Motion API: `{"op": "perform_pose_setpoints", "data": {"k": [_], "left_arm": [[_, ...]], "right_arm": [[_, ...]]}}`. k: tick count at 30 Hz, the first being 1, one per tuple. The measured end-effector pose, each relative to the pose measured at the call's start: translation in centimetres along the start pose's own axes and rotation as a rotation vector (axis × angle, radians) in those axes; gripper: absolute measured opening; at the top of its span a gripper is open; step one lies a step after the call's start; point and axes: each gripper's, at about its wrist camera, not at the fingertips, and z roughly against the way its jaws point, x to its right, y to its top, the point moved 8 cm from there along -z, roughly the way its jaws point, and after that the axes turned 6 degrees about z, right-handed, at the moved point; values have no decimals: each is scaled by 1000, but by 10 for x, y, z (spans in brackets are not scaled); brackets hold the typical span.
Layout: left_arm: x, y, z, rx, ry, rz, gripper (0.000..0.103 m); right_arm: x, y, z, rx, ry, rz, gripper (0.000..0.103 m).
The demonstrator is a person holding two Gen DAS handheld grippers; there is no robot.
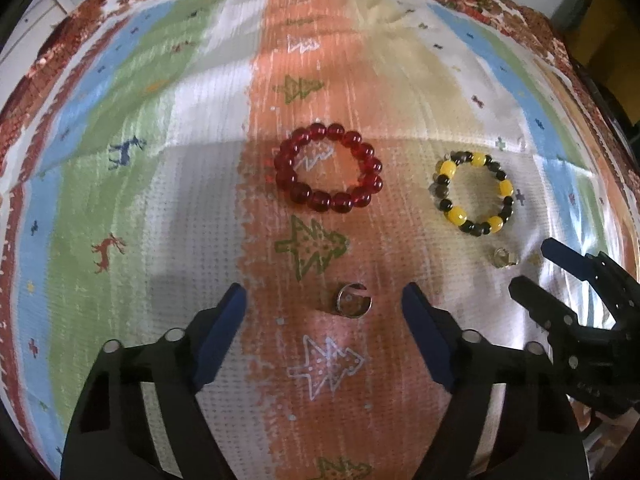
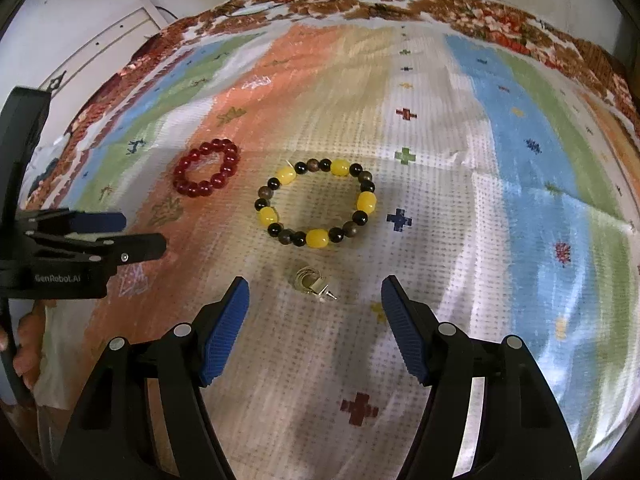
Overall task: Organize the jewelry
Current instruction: 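Move left tool to silver ring while right tool approaches small gold charm, then close left tool on silver ring while right tool grasps gold charm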
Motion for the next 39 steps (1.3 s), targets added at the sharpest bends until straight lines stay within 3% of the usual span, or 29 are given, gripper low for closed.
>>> {"op": "perform_pose_setpoints", "data": {"k": [10, 14, 21, 28, 33, 39], "left_arm": [[-7, -2, -7, -16, 28, 9, 61], [-9, -2, -8, -11, 63, -3, 51], [-15, -1, -7, -15, 73, 10, 41], [-18, 0, -7, -19, 81, 21, 29], [-20, -1, -4, -20, 79, 21, 19], [-20, 0, -3, -17, 68, 28, 19]], "right_arm": [[1, 3, -16, -47, 7, -13, 68], [2, 3, -20, -71, -4, -7, 67], [7, 4, -23, -93, -51, 3, 43], [9, 4, -23, -96, -32, -8, 16], [8, 2, -22, -94, -24, -8, 16], [9, 2, -20, -93, -16, -15, 16]]}}
